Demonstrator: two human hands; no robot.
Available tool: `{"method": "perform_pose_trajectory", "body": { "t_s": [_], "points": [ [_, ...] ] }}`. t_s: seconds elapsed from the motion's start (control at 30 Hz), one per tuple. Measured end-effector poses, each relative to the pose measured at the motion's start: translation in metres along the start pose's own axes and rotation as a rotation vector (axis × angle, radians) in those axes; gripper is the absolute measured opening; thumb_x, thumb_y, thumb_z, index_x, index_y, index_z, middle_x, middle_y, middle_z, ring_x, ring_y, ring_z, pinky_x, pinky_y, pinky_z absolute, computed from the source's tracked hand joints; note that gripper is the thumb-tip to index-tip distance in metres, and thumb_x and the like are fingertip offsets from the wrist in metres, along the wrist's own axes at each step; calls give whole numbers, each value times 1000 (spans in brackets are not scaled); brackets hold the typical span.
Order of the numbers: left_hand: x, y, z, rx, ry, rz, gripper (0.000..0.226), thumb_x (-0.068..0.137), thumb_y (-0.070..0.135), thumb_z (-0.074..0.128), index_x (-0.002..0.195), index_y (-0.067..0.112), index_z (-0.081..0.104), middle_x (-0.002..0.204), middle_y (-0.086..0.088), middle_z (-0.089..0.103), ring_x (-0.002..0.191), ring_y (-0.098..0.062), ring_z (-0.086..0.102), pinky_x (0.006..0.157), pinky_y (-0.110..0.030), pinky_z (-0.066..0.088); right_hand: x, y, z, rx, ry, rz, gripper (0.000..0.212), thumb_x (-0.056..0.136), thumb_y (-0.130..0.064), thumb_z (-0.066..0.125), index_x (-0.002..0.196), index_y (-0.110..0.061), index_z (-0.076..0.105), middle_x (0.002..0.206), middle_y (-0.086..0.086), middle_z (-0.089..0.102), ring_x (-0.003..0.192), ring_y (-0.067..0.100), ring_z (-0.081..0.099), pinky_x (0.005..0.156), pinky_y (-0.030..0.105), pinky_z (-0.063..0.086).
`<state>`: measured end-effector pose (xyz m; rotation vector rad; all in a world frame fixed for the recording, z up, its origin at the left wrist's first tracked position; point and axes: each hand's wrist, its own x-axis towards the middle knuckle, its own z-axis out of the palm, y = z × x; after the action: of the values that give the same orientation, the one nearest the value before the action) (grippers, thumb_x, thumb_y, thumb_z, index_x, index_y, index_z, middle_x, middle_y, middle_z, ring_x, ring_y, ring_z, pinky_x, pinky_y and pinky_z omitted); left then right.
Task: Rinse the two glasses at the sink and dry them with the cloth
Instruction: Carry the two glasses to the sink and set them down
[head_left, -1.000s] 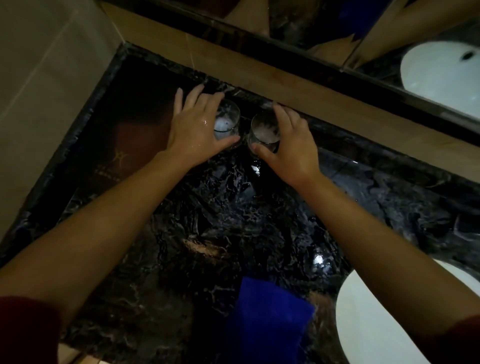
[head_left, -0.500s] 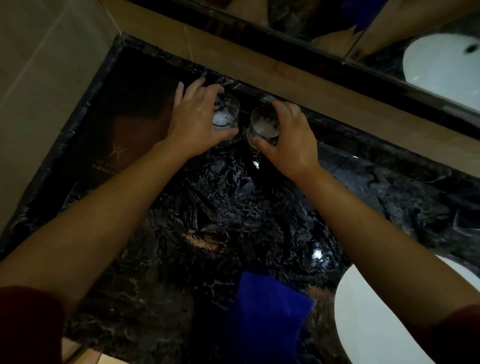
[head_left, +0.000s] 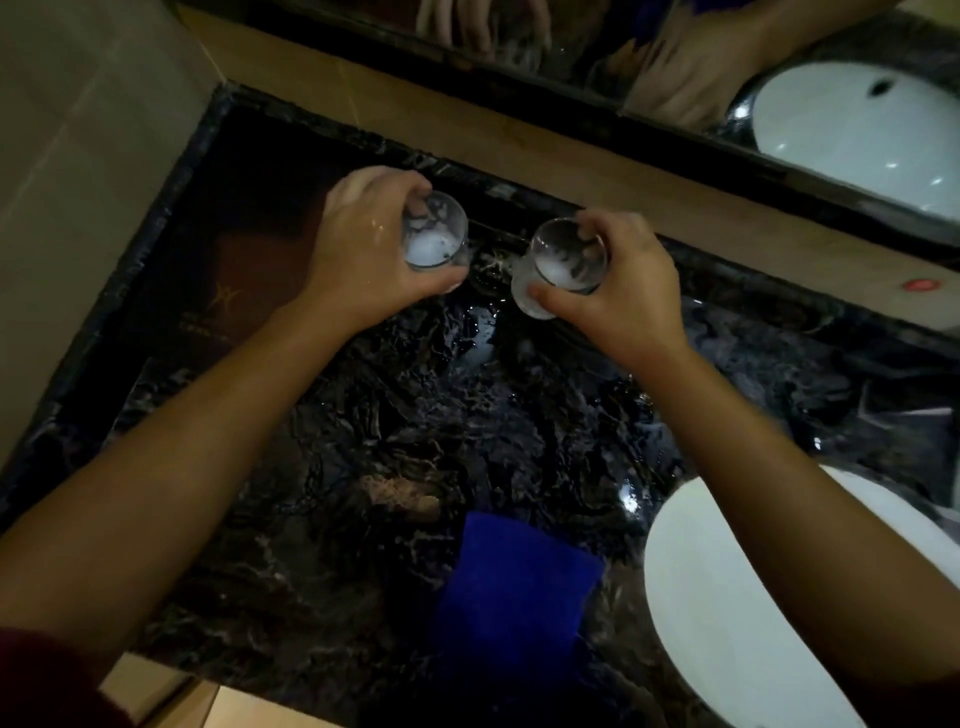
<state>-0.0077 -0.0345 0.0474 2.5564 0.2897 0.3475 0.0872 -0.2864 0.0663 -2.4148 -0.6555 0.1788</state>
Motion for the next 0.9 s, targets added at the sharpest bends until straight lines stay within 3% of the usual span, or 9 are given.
{"method": "perform_pose_trajectory", "body": {
  "t_s": [0.17, 0.3, 0.47, 0.6, 0.7, 0.9],
  "points": [
    [-10, 35, -19, -20, -39, 6, 87, 66, 72, 74, 132, 17, 60, 128, -6, 63, 131, -29, 50, 111, -52, 41, -37, 3, -44, -1, 25, 0, 75, 75, -50, 87, 137, -19, 59, 127, -1, 58, 104, 3, 50, 87, 21, 41],
    [-29, 84, -27, -50, -40, 34, 91, 64, 75, 70, 134, 18, 59, 132, -8, 60, 133, -28, 48, 113, -47, 41, -80, 13, -84, -8, 84, -1, 81, 69, -57, 83, 136, -19, 59, 119, -12, 52, 104, 2, 52, 85, 8, 36],
    [-58, 148, -31, -46, -34, 160, 85, 69, 69, 73, 132, 14, 60, 117, -1, 67, 127, -26, 51, 108, -50, 43, -139, 25, -134, 17, 148, -36, 76, 69, -56, 80, 133, -19, 61, 116, -11, 53, 103, 7, 56, 89, 24, 48],
    [-84, 203, -35, -36, -34, 237, 85, 70, 69, 71, 132, 12, 61, 115, -2, 68, 126, -28, 53, 109, -51, 42, -185, 37, -175, 21, 155, -72, 74, 69, -55, 84, 130, -20, 61, 118, -5, 60, 105, 11, 59, 87, 23, 49],
    [-108, 244, -40, -24, -27, 294, 85, 70, 68, 73, 131, 11, 61, 113, -1, 70, 123, -28, 55, 106, -51, 45, -220, 48, -206, 15, 149, -108, 71, 68, -53, 88, 126, -21, 62, 114, -8, 58, 101, 10, 60, 85, 30, 55],
    [-158, 314, -49, -32, -37, 326, 85, 67, 70, 73, 131, 15, 61, 112, 6, 67, 121, -22, 55, 104, -40, 46, -289, 65, -263, 36, 108, -161, 69, 67, -54, 90, 124, -26, 62, 111, -10, 60, 94, 4, 61, 82, 29, 57]
  ]
}}
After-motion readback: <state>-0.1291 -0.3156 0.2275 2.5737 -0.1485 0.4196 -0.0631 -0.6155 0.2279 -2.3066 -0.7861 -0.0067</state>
